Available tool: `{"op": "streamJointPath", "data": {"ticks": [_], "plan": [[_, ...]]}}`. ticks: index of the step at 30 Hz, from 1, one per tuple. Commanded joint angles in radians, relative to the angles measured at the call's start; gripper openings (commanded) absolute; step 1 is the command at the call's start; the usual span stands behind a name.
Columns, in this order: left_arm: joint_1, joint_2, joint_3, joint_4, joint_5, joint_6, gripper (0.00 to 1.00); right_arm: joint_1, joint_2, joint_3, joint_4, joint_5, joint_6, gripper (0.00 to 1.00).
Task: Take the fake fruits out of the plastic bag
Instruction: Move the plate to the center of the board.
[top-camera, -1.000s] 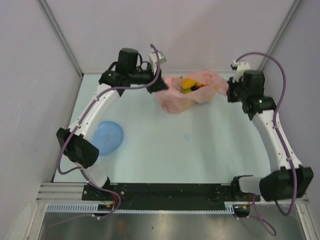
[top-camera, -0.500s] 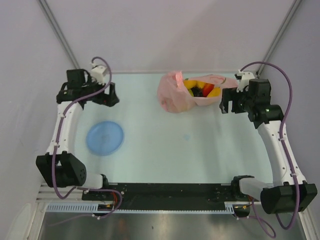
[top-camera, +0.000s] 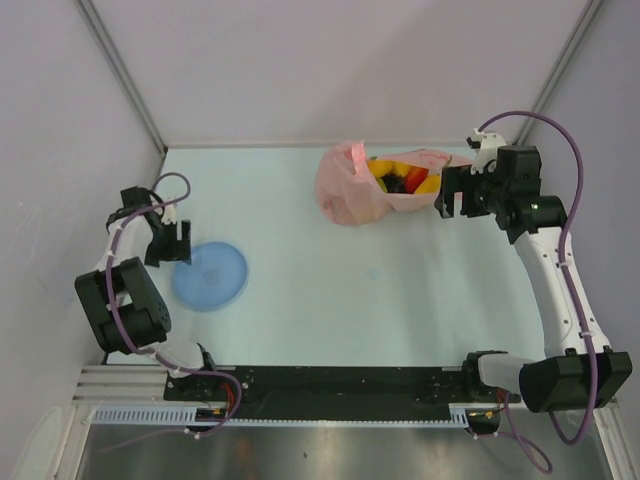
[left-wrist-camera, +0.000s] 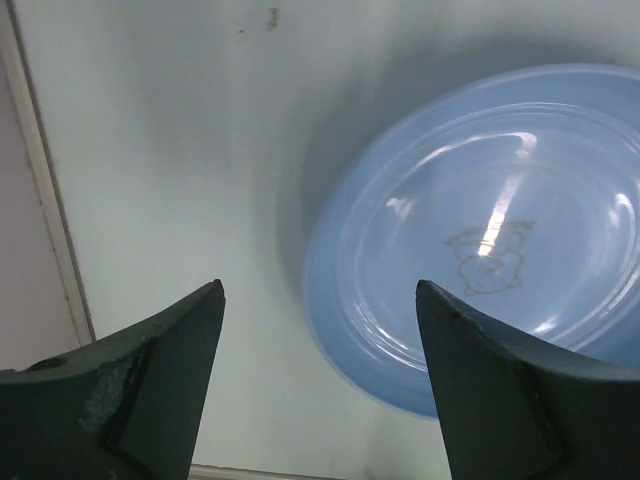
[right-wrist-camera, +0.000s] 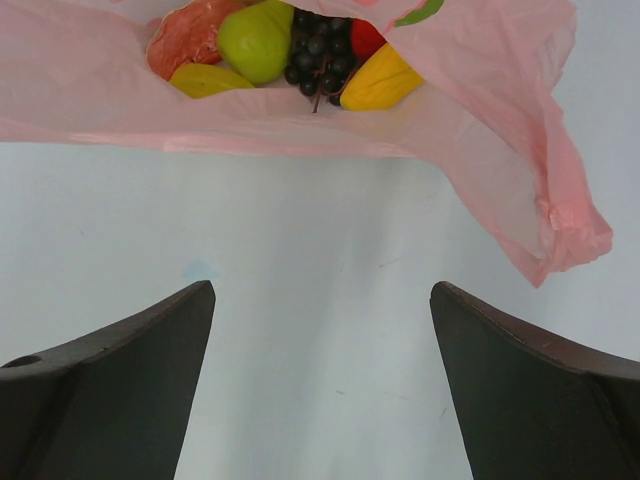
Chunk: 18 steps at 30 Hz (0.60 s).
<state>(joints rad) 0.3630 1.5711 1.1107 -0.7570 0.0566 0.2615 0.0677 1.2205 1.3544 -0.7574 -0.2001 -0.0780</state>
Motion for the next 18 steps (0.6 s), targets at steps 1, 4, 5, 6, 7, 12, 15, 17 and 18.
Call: {"op": "streamJointPath", "data": {"ticks": [1,4,5,6,7,12,15,17,18], "plan": [[0.030,0.021,-0.038,0.047,-0.031,-0.001,0.77,0.000,0.010,0.035,-0.008,-0.042,0.012,0.95],[0.024,0.067,-0.043,0.019,0.026,0.010,0.67,0.014,0.020,0.035,-0.003,-0.039,0.004,0.94],[0.021,0.081,-0.046,0.016,0.029,0.015,0.65,0.018,0.023,0.035,0.000,-0.035,0.004,0.94],[0.019,0.105,-0.048,0.019,0.028,0.016,0.63,0.020,0.025,0.035,0.003,-0.035,0.003,0.94],[0.019,0.115,-0.046,0.024,0.026,0.022,0.58,0.023,0.028,0.035,0.003,-0.035,0.004,0.94],[-0.002,0.136,-0.038,0.022,0.071,0.036,0.45,0.029,0.025,0.034,-0.005,-0.036,0.006,0.93],[-0.062,0.139,-0.038,0.015,0.098,0.051,0.41,0.029,0.025,0.028,-0.011,-0.038,-0.005,0.93],[-0.111,0.147,-0.040,0.010,0.115,0.064,0.33,0.029,0.020,0.022,-0.010,-0.035,-0.012,0.93],[-0.168,0.153,-0.040,0.007,0.115,0.067,0.31,0.029,0.016,0.020,-0.011,-0.033,-0.016,0.93]]}}
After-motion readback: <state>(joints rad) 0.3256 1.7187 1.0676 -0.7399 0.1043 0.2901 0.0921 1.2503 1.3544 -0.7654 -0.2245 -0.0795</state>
